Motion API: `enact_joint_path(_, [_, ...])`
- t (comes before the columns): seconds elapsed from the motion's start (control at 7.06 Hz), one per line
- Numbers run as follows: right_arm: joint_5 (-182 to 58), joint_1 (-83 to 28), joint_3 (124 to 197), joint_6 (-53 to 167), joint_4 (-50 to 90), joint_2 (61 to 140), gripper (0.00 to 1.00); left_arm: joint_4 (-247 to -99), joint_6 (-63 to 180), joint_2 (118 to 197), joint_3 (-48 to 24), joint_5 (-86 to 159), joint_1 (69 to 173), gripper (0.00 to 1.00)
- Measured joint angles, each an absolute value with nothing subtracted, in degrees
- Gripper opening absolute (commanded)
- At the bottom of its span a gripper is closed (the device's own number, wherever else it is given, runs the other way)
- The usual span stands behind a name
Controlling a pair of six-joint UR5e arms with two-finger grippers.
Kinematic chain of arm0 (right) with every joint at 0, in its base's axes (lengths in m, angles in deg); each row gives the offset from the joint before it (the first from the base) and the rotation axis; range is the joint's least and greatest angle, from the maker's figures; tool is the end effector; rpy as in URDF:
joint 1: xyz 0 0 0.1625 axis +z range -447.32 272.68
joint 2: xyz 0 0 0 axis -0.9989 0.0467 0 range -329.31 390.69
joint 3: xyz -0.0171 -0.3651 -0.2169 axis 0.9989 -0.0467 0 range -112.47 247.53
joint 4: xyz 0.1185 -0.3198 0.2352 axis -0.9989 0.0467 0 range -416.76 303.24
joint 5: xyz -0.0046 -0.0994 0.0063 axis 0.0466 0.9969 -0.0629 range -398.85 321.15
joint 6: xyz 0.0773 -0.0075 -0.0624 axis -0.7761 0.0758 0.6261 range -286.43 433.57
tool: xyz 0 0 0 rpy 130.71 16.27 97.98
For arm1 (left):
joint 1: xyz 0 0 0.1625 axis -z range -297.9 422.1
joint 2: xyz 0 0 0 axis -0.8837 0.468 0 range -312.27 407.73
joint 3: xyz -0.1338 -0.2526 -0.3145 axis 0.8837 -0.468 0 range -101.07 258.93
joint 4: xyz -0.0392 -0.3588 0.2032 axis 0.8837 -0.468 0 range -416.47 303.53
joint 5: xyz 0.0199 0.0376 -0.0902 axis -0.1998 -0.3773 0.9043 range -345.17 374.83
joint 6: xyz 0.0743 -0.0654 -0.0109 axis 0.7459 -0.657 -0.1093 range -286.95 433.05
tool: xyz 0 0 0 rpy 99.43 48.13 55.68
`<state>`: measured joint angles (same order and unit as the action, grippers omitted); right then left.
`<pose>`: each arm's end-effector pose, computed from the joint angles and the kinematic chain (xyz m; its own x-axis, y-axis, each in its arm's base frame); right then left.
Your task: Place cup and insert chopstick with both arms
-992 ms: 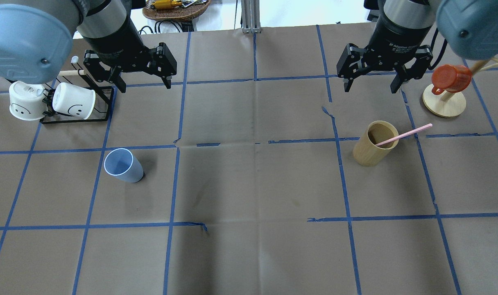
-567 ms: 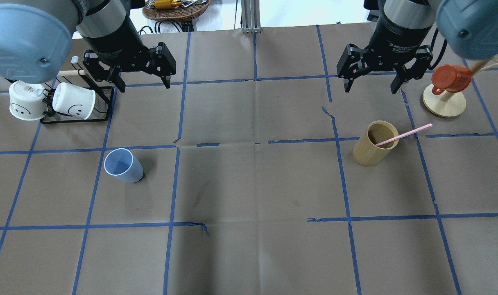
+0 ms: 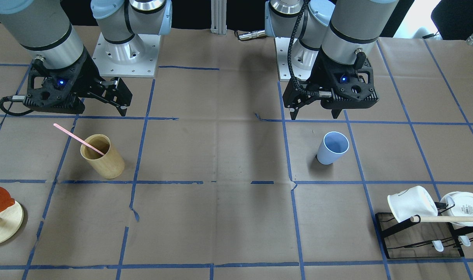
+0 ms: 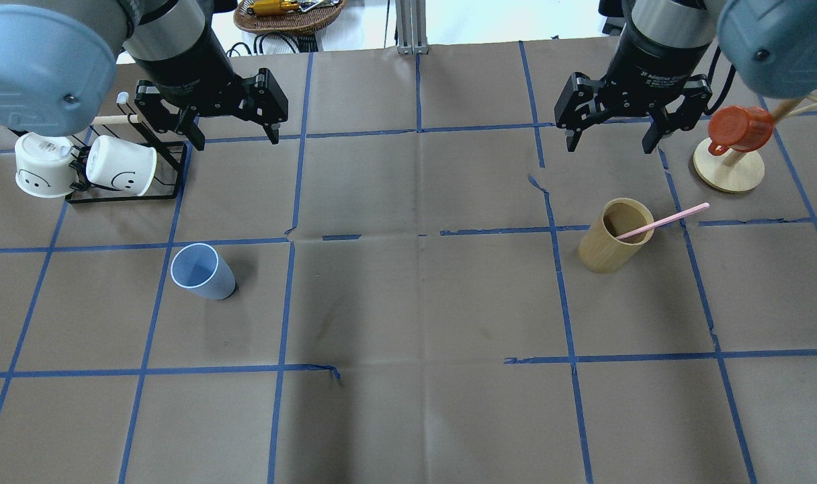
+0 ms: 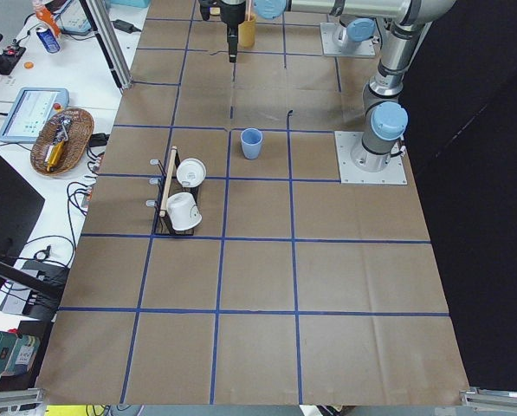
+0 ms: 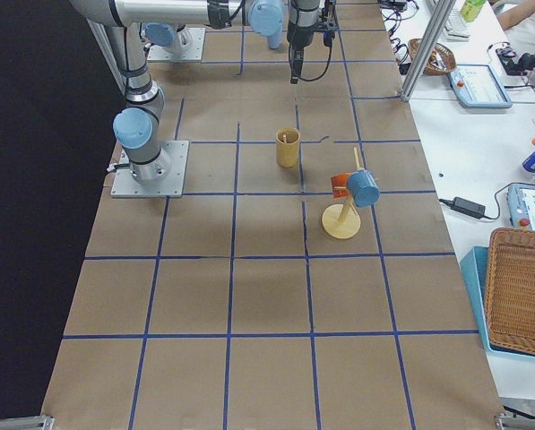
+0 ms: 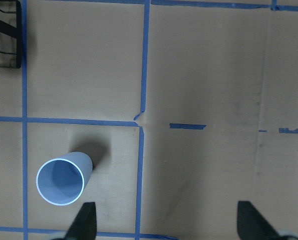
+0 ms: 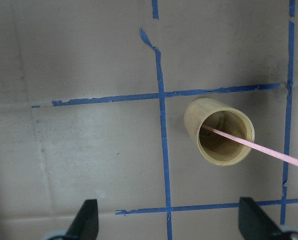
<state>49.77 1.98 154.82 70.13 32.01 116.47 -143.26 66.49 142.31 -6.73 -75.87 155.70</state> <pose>0.1294 -0.5198 0.4718 -0.9971 0.0731 -0.0210 0.0720 0.9962 0.0490 -0.1652 -0.5215 0.4901 -0.9986 -0.0520 -0.0062 -0.0516 0.9973 -0.0529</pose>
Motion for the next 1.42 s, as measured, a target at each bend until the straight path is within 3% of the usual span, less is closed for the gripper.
enact_joint_path(0.71, [49.81,1.48,155.4,72.97,32.67,116.52,1.0,-143.43,66.52,142.1,-6.79,-75.87,155.7,1.0])
enact_joint_path(1.42, [49.77,-0.94,157.26,96.02,33.81,117.03,1.0,-143.36,66.47,142.04,-6.87,-75.87,155.7,1.0])
